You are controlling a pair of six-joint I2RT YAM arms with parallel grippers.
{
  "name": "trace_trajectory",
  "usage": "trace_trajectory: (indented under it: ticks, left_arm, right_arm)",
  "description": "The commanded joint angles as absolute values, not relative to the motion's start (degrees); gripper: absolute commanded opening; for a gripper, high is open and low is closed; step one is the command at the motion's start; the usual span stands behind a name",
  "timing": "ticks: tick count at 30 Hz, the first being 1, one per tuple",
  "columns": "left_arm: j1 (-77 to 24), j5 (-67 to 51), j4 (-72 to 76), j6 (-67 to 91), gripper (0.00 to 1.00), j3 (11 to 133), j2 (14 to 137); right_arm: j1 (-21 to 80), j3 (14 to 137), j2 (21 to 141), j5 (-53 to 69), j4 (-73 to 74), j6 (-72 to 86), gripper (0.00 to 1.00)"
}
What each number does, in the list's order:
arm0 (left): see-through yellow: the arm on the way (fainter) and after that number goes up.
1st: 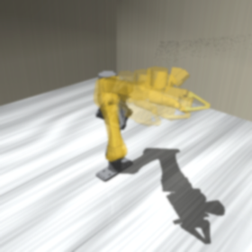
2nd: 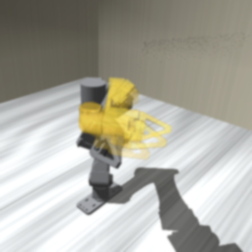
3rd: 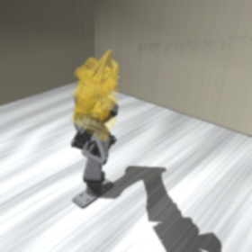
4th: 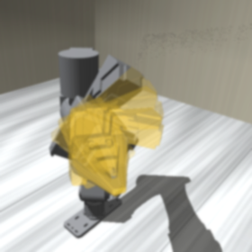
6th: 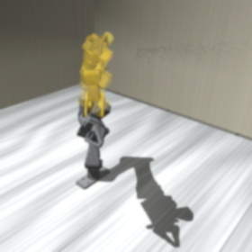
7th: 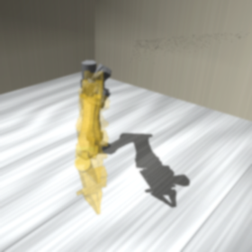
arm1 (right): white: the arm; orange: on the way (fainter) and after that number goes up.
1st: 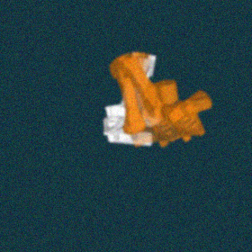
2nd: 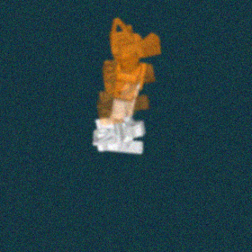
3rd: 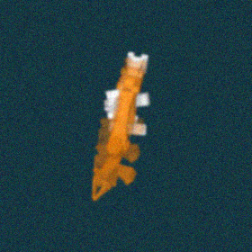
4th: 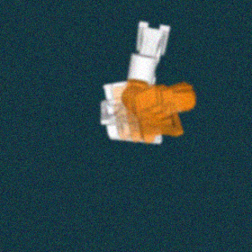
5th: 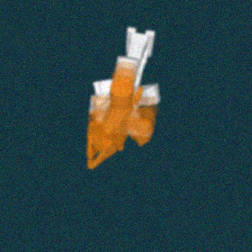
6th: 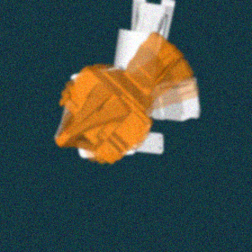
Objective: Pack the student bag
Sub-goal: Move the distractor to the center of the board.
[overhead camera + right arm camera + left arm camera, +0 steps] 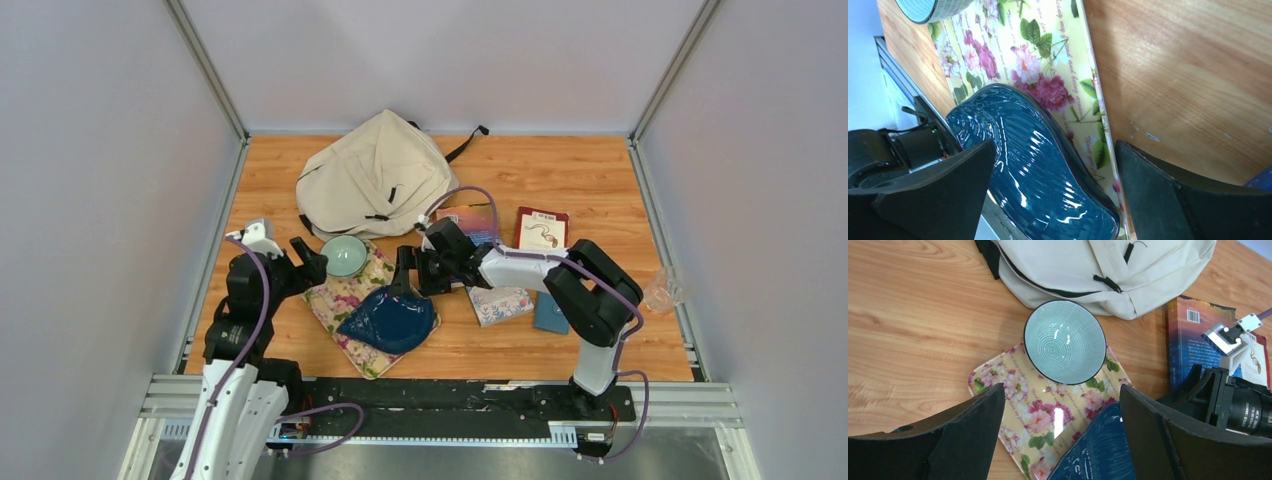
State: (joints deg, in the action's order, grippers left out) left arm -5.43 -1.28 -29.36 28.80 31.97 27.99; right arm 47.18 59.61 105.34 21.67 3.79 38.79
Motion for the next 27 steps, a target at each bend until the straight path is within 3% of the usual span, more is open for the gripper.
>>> trace_trajectory:
  ticks: [1,27]
  left_arm:
    - [-5.1,-1.8,-28.0,26.9,0.92,35.0,28.0]
    - [-5.1,-1.2,-30.7,25.7,0.92,38.4,27.5]
  right_arm:
    - [48.9,55.4,104.3,18.7,-3.0,48.7,0.99]
    - [59.4,59.4,112.7,15.2,-20.2,70.0,0.99]
